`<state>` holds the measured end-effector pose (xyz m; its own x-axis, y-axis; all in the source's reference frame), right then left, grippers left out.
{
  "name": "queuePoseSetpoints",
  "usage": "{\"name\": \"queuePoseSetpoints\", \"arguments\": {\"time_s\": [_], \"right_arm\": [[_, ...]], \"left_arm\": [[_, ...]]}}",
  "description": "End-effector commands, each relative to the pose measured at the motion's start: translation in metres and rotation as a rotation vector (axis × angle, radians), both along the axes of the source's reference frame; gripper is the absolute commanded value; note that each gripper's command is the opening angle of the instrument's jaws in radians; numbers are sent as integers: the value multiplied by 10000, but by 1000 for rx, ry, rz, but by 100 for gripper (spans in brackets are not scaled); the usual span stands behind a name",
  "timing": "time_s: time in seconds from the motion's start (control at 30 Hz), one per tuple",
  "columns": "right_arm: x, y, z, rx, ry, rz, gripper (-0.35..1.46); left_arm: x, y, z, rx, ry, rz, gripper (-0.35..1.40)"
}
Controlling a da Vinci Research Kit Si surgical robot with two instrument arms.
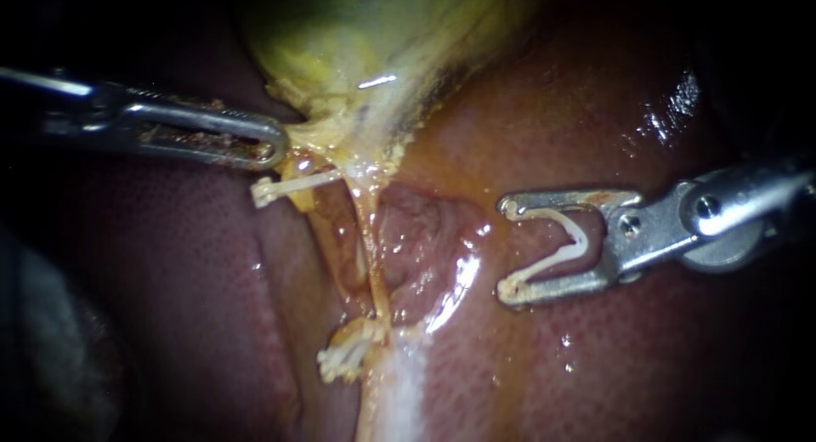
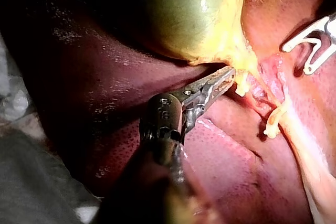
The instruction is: Clipping first clip right tube
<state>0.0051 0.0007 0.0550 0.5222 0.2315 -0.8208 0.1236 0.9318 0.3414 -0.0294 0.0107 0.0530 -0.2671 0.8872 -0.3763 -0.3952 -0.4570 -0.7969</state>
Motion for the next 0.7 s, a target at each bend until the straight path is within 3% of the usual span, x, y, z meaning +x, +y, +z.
{"name": "queuePoseSetpoints", "arguments": {"time_s": [0.03,0.13,0.43,0.5,0.7], "right_arm": [[4,-1,1,6,3,-5,49],[15,-4,2,21,13,-13,49],[48,-13,15,138,15,26,49],[57,-18,23,180,7,53,49],[84,-31,40,320,62,99,50]], "left_arm": [[0,0,0,2,0,-1,-35],[-1,0,0,2,0,-1,-35],[-2,0,-1,2,1,-2,-35],[-2,0,-1,2,1,-2,-35],[-3,0,-1,2,1,-2,-35]]}}
